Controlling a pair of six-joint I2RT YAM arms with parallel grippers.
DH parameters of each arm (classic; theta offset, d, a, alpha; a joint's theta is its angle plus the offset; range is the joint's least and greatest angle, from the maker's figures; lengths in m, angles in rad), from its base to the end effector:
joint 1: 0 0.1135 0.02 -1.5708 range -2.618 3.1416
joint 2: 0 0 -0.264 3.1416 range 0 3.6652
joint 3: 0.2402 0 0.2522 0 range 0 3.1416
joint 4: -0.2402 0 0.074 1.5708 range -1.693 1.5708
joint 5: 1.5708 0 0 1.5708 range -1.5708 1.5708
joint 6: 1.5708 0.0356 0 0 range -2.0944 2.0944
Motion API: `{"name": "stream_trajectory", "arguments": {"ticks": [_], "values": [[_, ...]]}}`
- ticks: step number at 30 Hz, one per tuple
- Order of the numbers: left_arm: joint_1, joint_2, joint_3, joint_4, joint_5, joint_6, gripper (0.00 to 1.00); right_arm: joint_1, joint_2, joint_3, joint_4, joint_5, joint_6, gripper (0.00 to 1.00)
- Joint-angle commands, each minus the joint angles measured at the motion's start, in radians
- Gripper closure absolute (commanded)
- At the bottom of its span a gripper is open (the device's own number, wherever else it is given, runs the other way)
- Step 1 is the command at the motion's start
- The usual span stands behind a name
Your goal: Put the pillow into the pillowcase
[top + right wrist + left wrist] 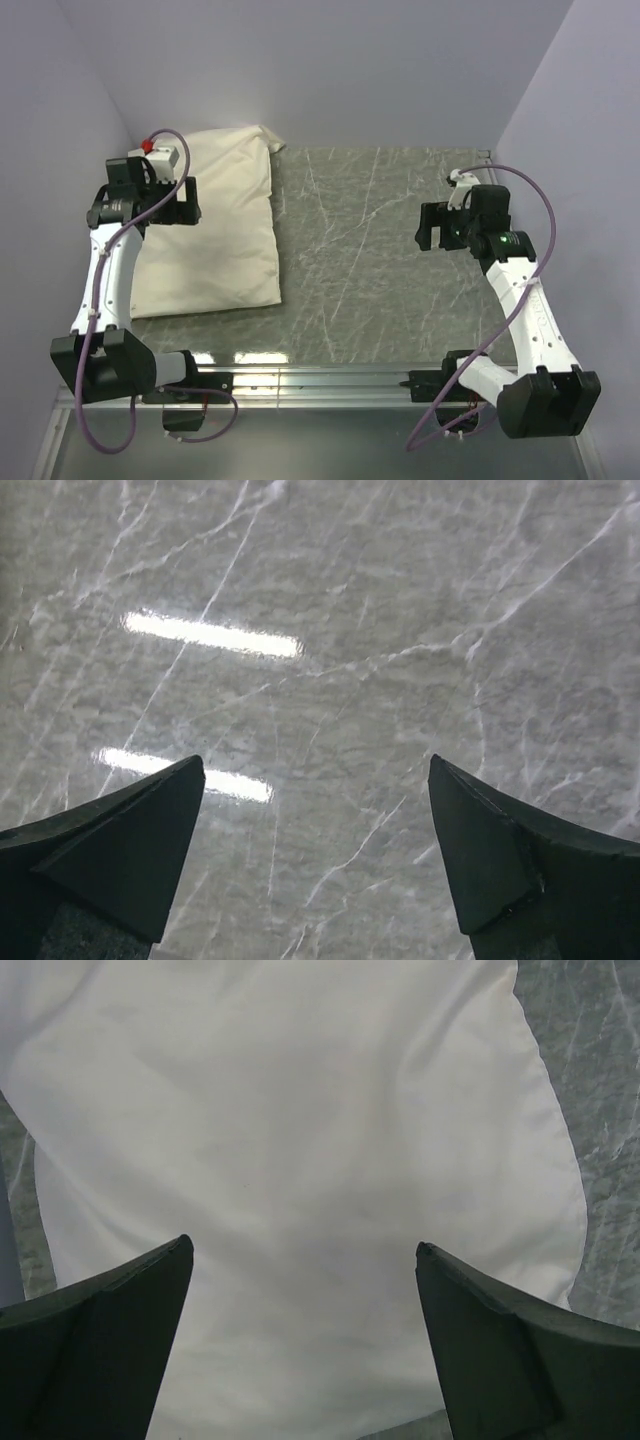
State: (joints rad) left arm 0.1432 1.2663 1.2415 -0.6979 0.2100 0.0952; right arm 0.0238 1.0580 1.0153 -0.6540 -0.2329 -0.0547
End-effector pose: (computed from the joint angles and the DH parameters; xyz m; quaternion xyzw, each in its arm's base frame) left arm 0.2671 0.0310 0.3473 0.0214 0.9072 -0.0462 0.4176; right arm 0.2208 0.0135 0.3233 -0.0844 0.8972 0.0988 0.4220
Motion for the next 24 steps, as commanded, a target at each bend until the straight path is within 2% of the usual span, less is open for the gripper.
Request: {"name": "stream_trajectory", "arguments": {"ticks": [1, 6, 12, 19, 24], "values": [[0.091, 0.015, 0.091, -0.089, 0.14, 0.058, 0.01, 0.008, 0.037, 0.075, -0.022, -0.083, -0.025, 0.0], [0.217, 0.018, 0.11, -0.213, 0.23, 0.218, 0.01, 0.059, 0.121, 0.13, -0.022, -0.236, -0.03, 0.0], [0.375, -0.031, 0.072, -0.343, 0.264, 0.402, 0.01, 0.175, 0.25, 0.178, -0.001, -0.299, -0.004, 0.0], [0.639, -0.027, 0.035, -0.509, 0.279, 0.743, 0.01, 0.425, 0.417, 0.204, 0.077, -0.362, 0.078, 0.0], [0.759, -0.002, -0.013, -0.609, 0.284, 0.932, 0.01, 0.608, 0.529, 0.187, 0.175, -0.448, 0.177, 0.02]]}}
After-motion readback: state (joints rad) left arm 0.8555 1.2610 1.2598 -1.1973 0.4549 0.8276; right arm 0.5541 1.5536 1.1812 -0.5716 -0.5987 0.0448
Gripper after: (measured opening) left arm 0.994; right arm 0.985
